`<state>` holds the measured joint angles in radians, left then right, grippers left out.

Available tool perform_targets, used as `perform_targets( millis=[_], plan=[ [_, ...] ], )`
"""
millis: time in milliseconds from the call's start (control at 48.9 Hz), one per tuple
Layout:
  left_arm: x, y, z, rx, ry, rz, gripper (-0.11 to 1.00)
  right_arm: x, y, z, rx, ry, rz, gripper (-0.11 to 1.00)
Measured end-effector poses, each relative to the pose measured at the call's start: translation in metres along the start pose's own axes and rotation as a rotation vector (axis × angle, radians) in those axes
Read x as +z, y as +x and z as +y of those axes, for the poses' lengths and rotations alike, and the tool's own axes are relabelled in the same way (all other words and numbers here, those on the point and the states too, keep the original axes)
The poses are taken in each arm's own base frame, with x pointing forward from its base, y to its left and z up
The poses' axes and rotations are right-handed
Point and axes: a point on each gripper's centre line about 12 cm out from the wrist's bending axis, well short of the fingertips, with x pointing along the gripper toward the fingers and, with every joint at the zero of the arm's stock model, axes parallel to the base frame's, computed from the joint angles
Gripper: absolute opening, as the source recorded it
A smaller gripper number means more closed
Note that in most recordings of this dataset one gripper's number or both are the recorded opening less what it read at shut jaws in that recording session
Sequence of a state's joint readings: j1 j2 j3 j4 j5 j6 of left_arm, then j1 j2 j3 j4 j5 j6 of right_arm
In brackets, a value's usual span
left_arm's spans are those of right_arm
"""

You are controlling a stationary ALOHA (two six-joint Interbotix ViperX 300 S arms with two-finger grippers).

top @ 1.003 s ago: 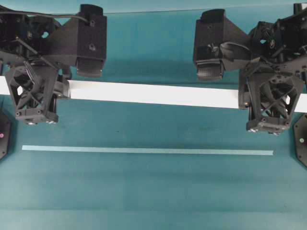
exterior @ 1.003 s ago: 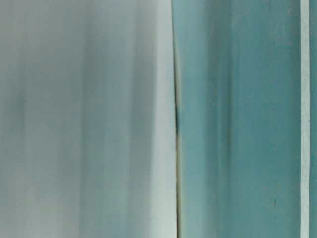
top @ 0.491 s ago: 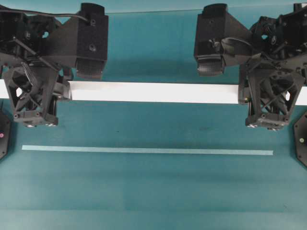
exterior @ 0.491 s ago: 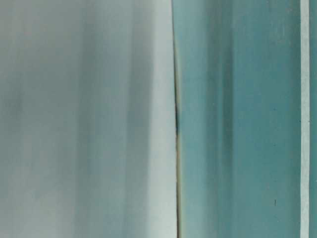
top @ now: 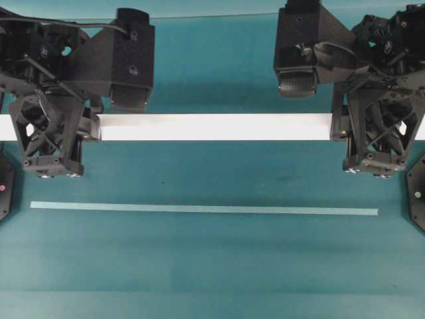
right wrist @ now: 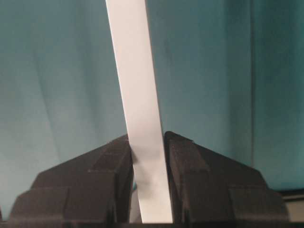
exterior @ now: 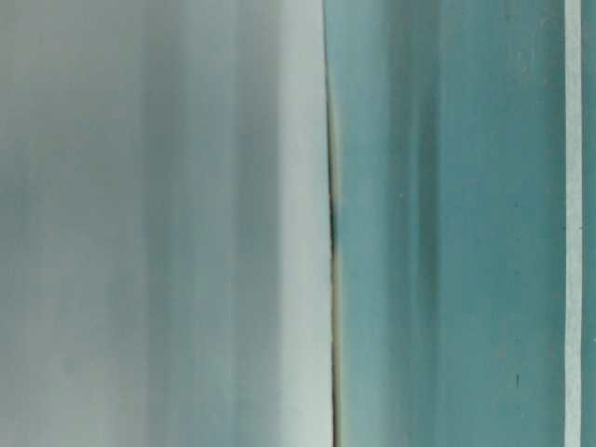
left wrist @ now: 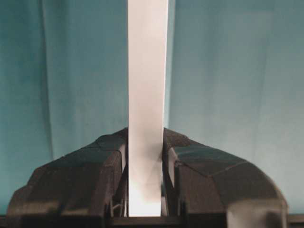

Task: Lift a wooden board with both hands.
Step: 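Hold the board raised steady between both grippers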

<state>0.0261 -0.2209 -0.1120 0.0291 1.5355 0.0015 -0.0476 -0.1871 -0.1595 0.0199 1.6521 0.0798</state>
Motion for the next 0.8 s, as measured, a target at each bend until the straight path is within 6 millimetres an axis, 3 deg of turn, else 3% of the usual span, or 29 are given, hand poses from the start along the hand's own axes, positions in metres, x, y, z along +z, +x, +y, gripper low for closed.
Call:
perform_targets(
  millis=[205,327,798],
  plan=[
    [0.000,0.001,-0.001,-0.001,0.000,0.001,0.17,-0.002,0.003,0.000,-0.001,0.000,0.012,0.21],
    [-0.001,0.009,-0.001,-0.003,-0.003,0.020,0.17,-0.008,0.023,-0.001,-0.005,0.000,0.072,0.21],
    [-0.028,0.092,-0.007,-0.004,-0.013,0.118,0.17,-0.022,0.093,-0.003,-0.007,-0.033,0.149,0.21]
  ],
)
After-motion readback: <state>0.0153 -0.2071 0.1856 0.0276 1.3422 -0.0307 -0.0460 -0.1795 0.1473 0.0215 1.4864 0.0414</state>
